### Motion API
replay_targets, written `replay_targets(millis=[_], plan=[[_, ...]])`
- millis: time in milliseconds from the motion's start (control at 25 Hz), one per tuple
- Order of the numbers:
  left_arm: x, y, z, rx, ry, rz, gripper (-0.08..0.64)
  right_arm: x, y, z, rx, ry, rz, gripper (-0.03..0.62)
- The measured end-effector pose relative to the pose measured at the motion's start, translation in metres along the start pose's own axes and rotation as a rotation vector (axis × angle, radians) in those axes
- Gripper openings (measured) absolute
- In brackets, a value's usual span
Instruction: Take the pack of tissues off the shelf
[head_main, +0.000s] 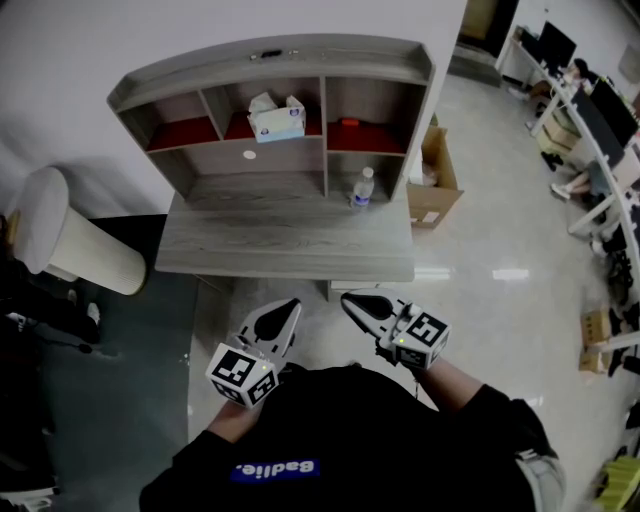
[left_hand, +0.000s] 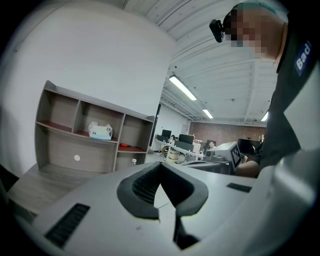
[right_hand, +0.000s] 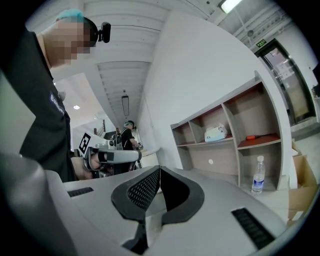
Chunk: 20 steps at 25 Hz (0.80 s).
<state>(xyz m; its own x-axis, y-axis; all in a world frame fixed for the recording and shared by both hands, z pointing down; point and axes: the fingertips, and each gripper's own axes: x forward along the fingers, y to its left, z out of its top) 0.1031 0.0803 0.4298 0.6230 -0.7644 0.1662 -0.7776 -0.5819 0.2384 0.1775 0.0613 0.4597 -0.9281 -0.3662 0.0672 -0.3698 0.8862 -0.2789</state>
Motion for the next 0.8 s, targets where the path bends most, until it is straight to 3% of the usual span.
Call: replay_targets(millis=[320,800], plan=[[0.007,0.026,0.006,-0.003,-0.016,-0.003,0.002,0.016,-0.018,-0.001,-0.017,0.025,-0.026,0.031],[-0.001,0.139,0.045,0.023,-0.029,-0.033,0.002,0.132,-0.044,0.017,-0.059,0.066,-0.072,0.031]])
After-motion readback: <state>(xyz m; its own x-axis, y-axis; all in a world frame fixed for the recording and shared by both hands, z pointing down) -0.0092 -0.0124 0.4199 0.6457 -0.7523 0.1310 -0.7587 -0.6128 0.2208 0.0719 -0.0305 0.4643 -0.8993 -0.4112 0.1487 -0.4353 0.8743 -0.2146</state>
